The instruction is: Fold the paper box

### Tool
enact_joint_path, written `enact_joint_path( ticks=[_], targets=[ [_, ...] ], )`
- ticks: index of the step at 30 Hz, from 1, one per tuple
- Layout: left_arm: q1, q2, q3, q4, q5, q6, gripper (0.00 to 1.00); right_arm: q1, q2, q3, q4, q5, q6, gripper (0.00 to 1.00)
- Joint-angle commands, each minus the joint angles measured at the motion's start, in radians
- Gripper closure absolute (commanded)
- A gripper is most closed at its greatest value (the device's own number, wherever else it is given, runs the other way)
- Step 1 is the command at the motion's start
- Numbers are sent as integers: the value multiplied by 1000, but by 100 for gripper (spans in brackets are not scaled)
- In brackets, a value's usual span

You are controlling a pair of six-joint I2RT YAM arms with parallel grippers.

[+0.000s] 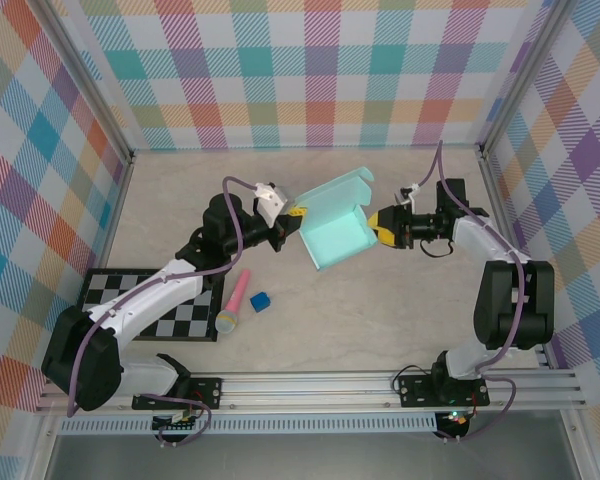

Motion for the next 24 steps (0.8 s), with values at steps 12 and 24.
enact_joint_path(
  ticks=[12,24],
  targets=[
    [33,-32,30,104,45,-88,100,11,32,22,-49,-34,-16,37],
    [42,-56,32,39,43,-52,100,-6,35,18,-43,-63,-18,36]
  ],
)
